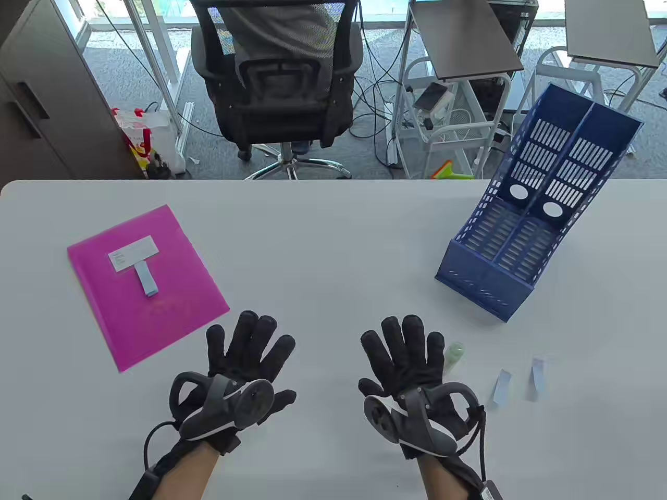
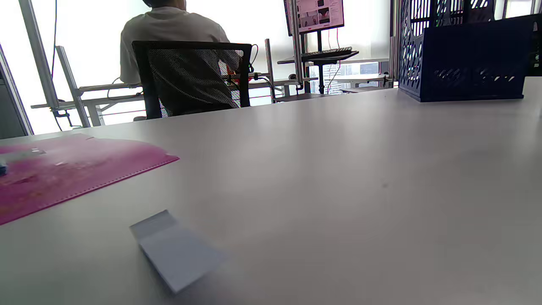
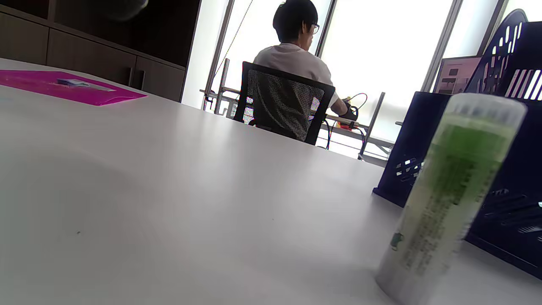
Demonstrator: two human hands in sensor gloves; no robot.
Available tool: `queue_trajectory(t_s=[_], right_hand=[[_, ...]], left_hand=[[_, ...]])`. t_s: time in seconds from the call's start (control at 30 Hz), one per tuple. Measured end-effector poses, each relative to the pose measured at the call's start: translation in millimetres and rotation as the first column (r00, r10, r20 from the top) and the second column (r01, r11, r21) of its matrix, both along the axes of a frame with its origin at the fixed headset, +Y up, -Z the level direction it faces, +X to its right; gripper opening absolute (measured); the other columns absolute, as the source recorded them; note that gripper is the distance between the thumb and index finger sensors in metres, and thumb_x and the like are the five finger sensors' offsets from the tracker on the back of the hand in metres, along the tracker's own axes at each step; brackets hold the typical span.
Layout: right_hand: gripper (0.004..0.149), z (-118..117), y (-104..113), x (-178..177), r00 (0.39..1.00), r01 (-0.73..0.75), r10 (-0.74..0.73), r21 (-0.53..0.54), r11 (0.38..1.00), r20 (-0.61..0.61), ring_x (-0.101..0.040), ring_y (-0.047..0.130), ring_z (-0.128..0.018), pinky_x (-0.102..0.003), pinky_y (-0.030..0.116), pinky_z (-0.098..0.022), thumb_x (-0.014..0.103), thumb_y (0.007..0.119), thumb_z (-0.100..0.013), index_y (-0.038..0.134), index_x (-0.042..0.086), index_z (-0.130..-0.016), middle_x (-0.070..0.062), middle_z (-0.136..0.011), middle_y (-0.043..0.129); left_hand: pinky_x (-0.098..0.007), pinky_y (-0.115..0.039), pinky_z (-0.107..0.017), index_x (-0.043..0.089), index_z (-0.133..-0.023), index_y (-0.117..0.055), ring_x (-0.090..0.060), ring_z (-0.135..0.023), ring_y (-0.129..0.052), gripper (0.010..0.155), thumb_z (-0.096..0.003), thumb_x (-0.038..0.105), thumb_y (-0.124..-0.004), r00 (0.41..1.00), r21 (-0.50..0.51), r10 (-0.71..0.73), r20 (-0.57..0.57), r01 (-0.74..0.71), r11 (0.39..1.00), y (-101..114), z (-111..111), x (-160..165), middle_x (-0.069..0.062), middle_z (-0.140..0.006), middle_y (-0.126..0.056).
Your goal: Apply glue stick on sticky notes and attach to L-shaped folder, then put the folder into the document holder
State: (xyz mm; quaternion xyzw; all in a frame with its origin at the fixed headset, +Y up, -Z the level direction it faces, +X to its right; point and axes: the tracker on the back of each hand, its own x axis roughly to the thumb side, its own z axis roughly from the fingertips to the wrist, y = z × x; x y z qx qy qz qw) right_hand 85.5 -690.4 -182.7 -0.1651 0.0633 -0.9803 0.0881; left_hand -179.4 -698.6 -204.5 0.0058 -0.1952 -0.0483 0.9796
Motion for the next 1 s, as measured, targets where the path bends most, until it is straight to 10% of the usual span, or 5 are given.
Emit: queue_trajectory(t_s=[0.77, 1.0], right_hand=[[0.081, -0.2, -1.1, 0.2, 1.0, 0.012, -0.012, -0.014, 1.0, 0.01, -0.053, 0.01, -0.108, -0.071, 0.02, -0.072, 0.058, 0.059, -0.059, 0.01, 0.022, -0.114, -0.017, -0.121, 0.006], [0.082, -5.7, -2.5, -3.6, 0.998, 0.052, -0.053, -0.046, 0.998, -0.031, -0.052, 0.01, -0.109, -0.071, 0.02, -0.073, 0.058, 0.06, -0.059, 0.012, 0.021, -0.115, -0.016, -0.121, 0.008]], left_hand=[[-0.068, -0.008, -0.076, 0.043, -0.109, -0.024, -0.024, -0.116, -0.001, 0.083, -0.0418, 0.073, -0.062, 1.0, -0.029, 0.008, -0.022, -0.008, 1.0, -2.4, -3.1, -5.1, 0.006, -0.119, 0.0], [-0.072, -0.024, -0.082, 0.045, -0.109, -0.023, -0.021, -0.121, -0.008, 0.088, -0.0377, 0.076, -0.065, 0.986, -0.14, 0.028, -0.165, -0.051, 0.989, -6.2, -34.0, -32.4, 0.009, -0.122, -0.004]])
